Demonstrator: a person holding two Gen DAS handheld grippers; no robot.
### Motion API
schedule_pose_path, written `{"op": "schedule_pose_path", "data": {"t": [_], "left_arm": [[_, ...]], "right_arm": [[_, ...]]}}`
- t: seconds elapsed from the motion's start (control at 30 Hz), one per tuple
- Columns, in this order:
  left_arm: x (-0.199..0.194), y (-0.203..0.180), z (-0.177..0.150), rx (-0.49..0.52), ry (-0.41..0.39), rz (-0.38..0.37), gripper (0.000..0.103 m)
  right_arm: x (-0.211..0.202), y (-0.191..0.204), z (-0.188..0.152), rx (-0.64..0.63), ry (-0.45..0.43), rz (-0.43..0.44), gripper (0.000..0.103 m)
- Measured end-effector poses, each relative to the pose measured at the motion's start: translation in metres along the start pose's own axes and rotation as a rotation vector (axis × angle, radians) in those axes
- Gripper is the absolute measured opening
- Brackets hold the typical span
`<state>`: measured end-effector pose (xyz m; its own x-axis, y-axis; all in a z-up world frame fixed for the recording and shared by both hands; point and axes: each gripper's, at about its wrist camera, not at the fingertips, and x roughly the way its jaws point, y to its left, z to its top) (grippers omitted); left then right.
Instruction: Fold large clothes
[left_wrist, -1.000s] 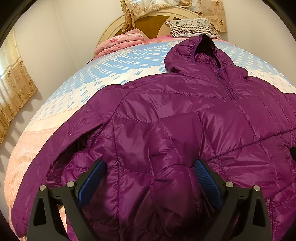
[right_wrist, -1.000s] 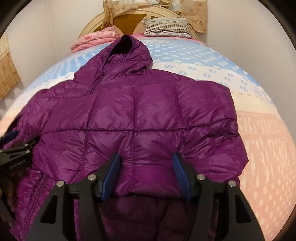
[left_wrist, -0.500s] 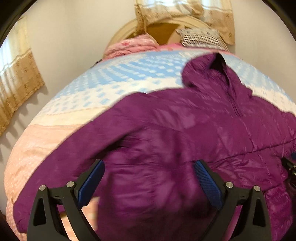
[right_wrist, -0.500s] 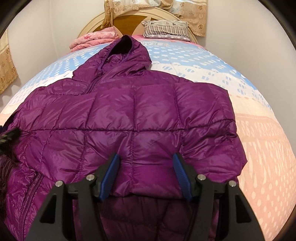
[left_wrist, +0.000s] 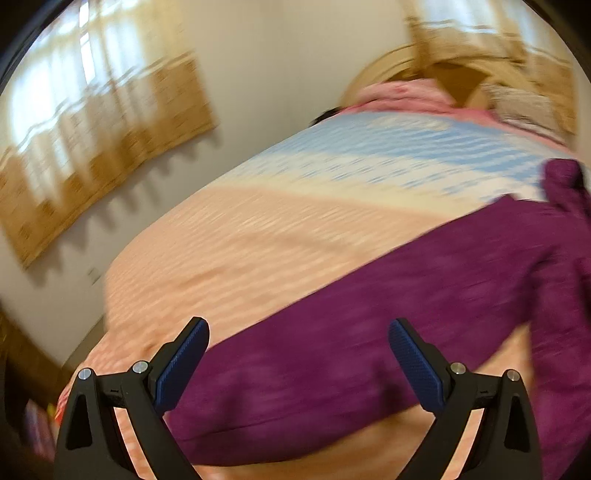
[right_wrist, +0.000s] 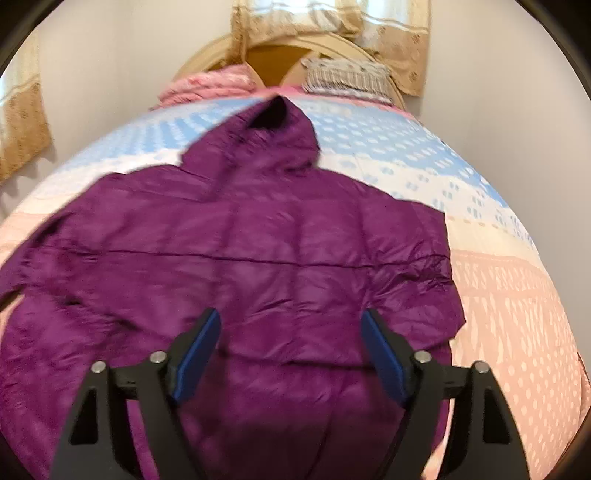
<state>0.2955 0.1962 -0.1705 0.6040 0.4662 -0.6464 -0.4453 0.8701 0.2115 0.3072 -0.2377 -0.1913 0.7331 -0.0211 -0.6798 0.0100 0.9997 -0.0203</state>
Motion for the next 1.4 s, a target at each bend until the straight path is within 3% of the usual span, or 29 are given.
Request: {"op": "schedule_pose_path", "data": {"t": [0.13,0.27,0.37,0.43,0.47,0.57,0.73,0.9,1.13,1.4], "left_arm": [[0.021,0.070,-0.025,-0.121,0.095,0.077,0.098],[0.038,0.097,-0.046,-0.189,0.191,0.035,0.098],[0.045,0.092,-0.055,-0.215,0.234,-0.022,0.095],[0.046,0.079,-0.055,-0.190,0.238,-0.075,0.062],[0.047,0.072,-0.056,-0.179,0.248,-0.089,0.035],[0.039,0.070,-0.049,-0.157,0.221,-0.051,0.008],[-0.002,0.075,-0.023,-0.135,0.071,0.013,0.007],[-0.038,0.056,0.006,-0.082,-0.052,-0.013,0.006],[-0.073,-0.009,0.045,-0.003,-0.135,-0.133,0.006],[-0.125,-0.109,0.063,0.125,-0.230,-0.295,0.005]], "right_arm": [[-0.018,0.020,-0.006,-0.071,-0.043,0.016,0.088],[-0.016,0.034,-0.010,-0.105,-0.048,0.023,0.088],[-0.013,0.037,-0.013,-0.097,-0.039,0.037,0.089],[-0.016,0.036,-0.015,-0.097,-0.041,0.037,0.088],[-0.018,0.034,-0.016,-0.098,-0.045,0.031,0.088],[-0.025,0.024,-0.020,-0.083,-0.056,0.010,0.089],[-0.032,-0.004,-0.024,-0.021,-0.069,-0.020,0.089],[-0.031,-0.029,-0.026,0.041,-0.071,-0.052,0.089],[-0.034,-0.058,-0.032,0.100,-0.065,-0.079,0.089],[-0.034,-0.078,-0.042,0.123,-0.052,-0.106,0.089]]}}
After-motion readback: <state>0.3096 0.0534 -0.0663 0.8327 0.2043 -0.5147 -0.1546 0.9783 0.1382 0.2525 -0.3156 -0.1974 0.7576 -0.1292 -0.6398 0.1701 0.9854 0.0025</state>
